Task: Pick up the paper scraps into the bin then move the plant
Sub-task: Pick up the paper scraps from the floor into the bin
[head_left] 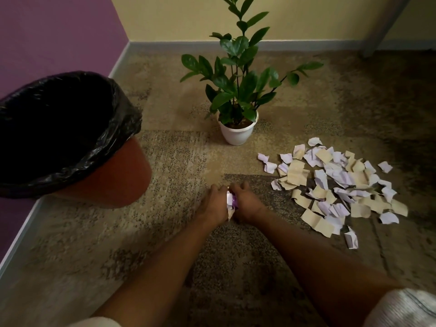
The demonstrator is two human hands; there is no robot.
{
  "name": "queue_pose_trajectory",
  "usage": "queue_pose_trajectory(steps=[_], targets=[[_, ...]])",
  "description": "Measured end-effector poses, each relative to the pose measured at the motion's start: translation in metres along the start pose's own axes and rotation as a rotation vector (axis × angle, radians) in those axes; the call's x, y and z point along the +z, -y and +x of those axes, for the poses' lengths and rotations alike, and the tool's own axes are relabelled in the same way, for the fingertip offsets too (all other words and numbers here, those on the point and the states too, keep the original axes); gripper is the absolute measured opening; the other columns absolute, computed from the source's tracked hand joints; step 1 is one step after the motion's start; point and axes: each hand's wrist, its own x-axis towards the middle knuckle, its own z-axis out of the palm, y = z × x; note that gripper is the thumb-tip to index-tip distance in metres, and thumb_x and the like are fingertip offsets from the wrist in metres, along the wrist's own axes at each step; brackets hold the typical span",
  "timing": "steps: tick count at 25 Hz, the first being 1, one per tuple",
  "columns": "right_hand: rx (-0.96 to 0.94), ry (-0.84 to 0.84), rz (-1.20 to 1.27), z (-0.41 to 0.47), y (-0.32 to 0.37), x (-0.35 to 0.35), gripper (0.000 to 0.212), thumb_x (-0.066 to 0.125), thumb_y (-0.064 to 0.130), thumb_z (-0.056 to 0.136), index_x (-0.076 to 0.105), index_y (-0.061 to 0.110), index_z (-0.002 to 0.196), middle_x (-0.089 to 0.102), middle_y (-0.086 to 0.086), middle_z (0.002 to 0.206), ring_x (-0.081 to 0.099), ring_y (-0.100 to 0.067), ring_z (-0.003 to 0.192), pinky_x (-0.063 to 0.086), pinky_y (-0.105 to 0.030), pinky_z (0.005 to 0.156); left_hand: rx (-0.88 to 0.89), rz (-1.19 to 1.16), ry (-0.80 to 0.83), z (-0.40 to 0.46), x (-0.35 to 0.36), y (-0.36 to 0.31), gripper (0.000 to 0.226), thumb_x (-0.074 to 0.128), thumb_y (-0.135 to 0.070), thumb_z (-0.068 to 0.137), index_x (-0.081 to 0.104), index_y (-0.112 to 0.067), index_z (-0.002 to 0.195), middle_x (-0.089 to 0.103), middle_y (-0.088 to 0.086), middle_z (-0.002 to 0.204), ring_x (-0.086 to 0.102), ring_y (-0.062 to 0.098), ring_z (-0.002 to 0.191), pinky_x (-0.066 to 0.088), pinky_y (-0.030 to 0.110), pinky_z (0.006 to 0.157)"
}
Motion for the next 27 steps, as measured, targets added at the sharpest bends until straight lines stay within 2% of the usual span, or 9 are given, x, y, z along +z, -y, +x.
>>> queue_pose_trajectory(steps=[4,7,9,12,14,16,19,24,27], targets=[[0.037,-0.05,0.0,-0.002,0.0,-0.013,0.046,0.071,0.008,0.068,0.058,0.011,0.113,0.053,-0.017,0.114,0.059,-0.033,0.093,0.04,-0.025,0.075,0.035,-0.054,-0.026,-0.002,-0.018,-0.007,0.018,0.06,-0.028,0.081,0.064,-0.017,0.095,0.061,0.014,0.105,0.064,0.033,0.093,0.051,0.034,0.074],[0.016,-0.117,-0.019,0.005,0.017,-0.037,0.034,0.073,0.013,0.07,0.062,0.008,0.102,0.06,-0.019,0.1,0.06,-0.035,0.088,0.04,-0.028,0.069,0.015,-0.134,-0.061,-0.004,-0.049,-0.013,0.014,0.059,-0.034,0.075,0.062,-0.023,0.082,0.07,0.009,0.096,0.066,0.029,0.083,0.046,0.029,0.066],[-0.037,-0.162,-0.008,0.011,0.038,-0.06,0.026,0.075,0.014,0.07,0.063,0.006,0.091,0.064,-0.018,0.089,0.061,-0.033,0.08,0.041,-0.032,0.065,0.012,-0.108,-0.114,-0.006,-0.08,-0.017,0.018,0.063,-0.034,0.077,0.065,-0.02,0.087,0.071,0.01,0.1,0.067,0.031,0.089,0.046,0.029,0.067],[-0.101,-0.192,0.069,0.017,0.083,-0.094,0.018,0.075,0.013,0.069,0.063,0.013,0.083,0.064,-0.002,0.079,0.061,-0.021,0.075,0.042,-0.029,0.065,0.002,-0.019,-0.151,-0.01,-0.141,-0.021,0.035,0.069,-0.03,0.082,0.07,-0.012,0.112,0.07,0.015,0.112,0.067,0.033,0.102,0.051,0.033,0.082],[-0.144,-0.219,0.133,0.022,0.122,-0.115,0.017,0.073,0.013,0.071,0.063,0.015,0.085,0.065,0.0,0.082,0.064,-0.021,0.077,0.047,-0.031,0.066,-0.017,0.045,-0.14,-0.02,-0.192,-0.019,0.029,0.065,-0.023,0.086,0.071,-0.006,0.108,0.073,0.014,0.094,0.069,0.029,0.087,0.05,0.033,0.078],[-0.172,-0.218,0.247,0.025,0.166,-0.135,0.012,0.071,0.021,0.077,0.067,0.015,0.086,0.071,-0.004,0.082,0.07,-0.018,0.073,0.055,-0.03,0.064,-0.031,0.071,-0.129,-0.034,-0.244,-0.015,0.012,0.064,-0.016,0.086,0.072,-0.007,0.083,0.069,0.006,0.069,0.064,0.018,0.058,0.051,0.029,0.064],[-0.268,-0.194,0.216,0.033,0.233,-0.159,0.008,0.071,0.019,0.076,0.064,0.02,0.075,0.068,0.0,0.068,0.064,-0.003,0.05,0.045,-0.014,0.043,-0.085,-0.09,-0.197,-0.064,-0.307,0.0,0.013,0.07,-0.008,0.078,0.065,-0.01,0.066,0.07,0.007,0.07,0.064,0.018,0.049,0.055,0.028,0.052],[-0.416,-0.173,0.026,0.05,0.328,-0.163,0.026,0.067,0.017,0.077,0.069,0.013,0.103,0.072,-0.007,0.088,0.069,-0.021,0.073,0.055,-0.026,0.059,-0.196,-0.214,-0.314,-0.098,-0.36,0.052,0.011,0.072,0.0,0.074,0.068,-0.007,0.081,0.067,0.011,0.071,0.065,0.024,0.058,0.062,0.041,0.07],[-0.458,-0.103,-0.082,0.061,0.367,-0.149,0.032,0.068,0.023,0.077,0.067,0.014,0.107,0.07,-0.006,0.089,0.066,-0.02,0.072,0.051,-0.026,0.061,-0.314,-0.233,-0.387,-0.108,-0.37,0.087,0.016,0.071,-0.002,0.07,0.069,-0.004,0.085,0.065,0.01,0.064,0.062,0.021,0.051,0.059,0.037,0.066]])
